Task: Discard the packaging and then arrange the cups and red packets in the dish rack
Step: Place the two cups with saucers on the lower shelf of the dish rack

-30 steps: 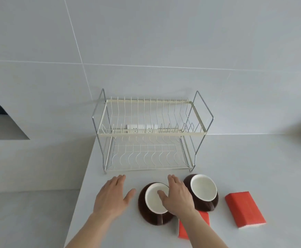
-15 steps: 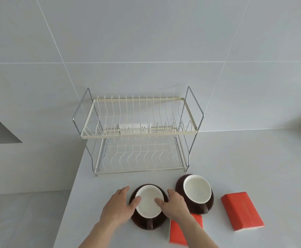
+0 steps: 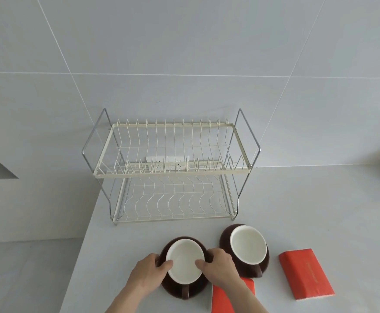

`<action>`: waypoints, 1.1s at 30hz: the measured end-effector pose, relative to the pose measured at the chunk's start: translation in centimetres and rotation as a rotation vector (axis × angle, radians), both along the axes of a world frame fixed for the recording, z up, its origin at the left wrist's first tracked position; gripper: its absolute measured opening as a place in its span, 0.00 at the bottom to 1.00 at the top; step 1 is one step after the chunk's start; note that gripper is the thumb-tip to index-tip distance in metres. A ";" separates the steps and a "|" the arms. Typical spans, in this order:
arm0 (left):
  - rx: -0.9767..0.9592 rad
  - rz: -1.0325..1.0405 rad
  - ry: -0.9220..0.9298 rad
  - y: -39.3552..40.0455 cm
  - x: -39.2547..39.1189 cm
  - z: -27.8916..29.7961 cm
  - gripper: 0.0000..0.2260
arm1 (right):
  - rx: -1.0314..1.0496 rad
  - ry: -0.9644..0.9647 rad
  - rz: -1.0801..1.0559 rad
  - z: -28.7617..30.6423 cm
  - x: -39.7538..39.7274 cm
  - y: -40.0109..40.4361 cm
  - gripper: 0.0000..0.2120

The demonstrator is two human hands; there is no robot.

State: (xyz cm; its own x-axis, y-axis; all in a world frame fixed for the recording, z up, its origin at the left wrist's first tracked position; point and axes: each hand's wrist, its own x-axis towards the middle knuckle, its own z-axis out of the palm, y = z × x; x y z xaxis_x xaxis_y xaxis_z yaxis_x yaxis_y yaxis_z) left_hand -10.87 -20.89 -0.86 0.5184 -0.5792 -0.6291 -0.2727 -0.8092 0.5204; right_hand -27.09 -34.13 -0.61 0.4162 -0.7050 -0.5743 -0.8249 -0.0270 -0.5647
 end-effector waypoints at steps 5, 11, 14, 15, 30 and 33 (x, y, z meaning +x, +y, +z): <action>-0.028 0.031 0.035 0.1 0.2 0.3 0.15 | -0.028 -0.006 -0.001 0.3 0.2 0.0 0.13; -0.094 0.088 -0.013 0.1 1.4 2.1 0.17 | -0.048 -0.030 0.021 1.4 1.6 -0.7 0.14; -0.125 0.098 -0.026 0.0 2.9 3.0 0.22 | -0.075 -0.068 0.017 2.5 2.9 -1.3 0.17; -0.140 0.104 -0.034 -0.2 3.5 3.3 0.22 | -0.082 -0.079 0.016 3.0 3.3 -1.5 0.17; -0.291 0.254 -0.046 -4.8 10.9 9.1 0.18 | -0.133 -0.273 -0.085 8.4 11.8 -6.3 0.14; -0.308 0.282 -0.063 -5.8 12.1 8.9 0.17 | -0.122 -0.305 -0.118 8.4 13.3 -7.0 0.15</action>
